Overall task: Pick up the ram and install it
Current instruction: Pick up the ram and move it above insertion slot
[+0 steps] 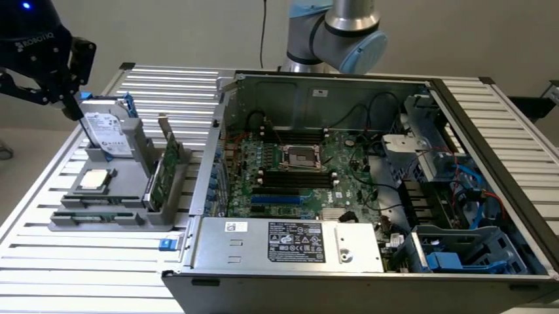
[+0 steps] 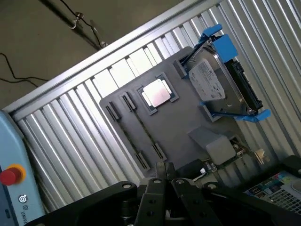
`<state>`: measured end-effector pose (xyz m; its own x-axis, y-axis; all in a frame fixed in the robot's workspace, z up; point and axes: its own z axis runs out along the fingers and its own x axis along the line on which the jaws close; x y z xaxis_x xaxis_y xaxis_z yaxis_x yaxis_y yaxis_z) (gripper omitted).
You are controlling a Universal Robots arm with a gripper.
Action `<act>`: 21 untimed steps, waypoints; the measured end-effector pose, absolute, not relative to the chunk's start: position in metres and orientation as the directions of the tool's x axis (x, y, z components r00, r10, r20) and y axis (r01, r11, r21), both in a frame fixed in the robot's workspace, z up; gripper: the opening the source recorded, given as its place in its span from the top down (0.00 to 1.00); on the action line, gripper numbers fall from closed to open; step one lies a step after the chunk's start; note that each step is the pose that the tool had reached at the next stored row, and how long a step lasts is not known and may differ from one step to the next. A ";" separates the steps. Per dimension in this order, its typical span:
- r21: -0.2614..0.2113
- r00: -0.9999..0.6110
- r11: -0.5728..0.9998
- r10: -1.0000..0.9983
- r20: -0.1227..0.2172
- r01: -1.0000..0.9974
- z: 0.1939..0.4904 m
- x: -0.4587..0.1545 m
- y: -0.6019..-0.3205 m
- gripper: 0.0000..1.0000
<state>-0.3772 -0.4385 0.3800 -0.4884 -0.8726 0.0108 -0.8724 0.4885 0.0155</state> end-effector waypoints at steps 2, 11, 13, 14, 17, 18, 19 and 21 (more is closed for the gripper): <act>0.016 -0.456 0.456 -0.890 0.011 -0.890 0.380 -0.377 -0.438 0.89; 0.016 -0.305 0.305 -0.952 0.011 -0.952 0.379 -0.377 -0.438 0.89; 0.016 -0.270 0.270 -0.963 0.011 -0.963 0.378 -0.377 -0.438 0.89; 0.016 -0.253 0.254 -0.967 0.011 -0.967 0.378 -0.377 -0.438 0.89; 0.016 -0.199 0.200 -0.980 0.011 -0.980 0.378 -0.377 -0.438 0.89; 0.016 -0.181 0.181 -0.983 0.011 -0.983 0.378 -0.377 -0.438 0.89; 0.016 -0.163 0.164 -0.987 0.011 -0.986 0.378 -0.377 -0.438 0.89; 0.016 -0.128 0.128 -0.992 0.011 -0.992 0.377 -0.377 -0.438 0.89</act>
<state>-0.3772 -0.4384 0.3775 -0.1279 -0.9917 0.0108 -0.9916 0.1281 0.0155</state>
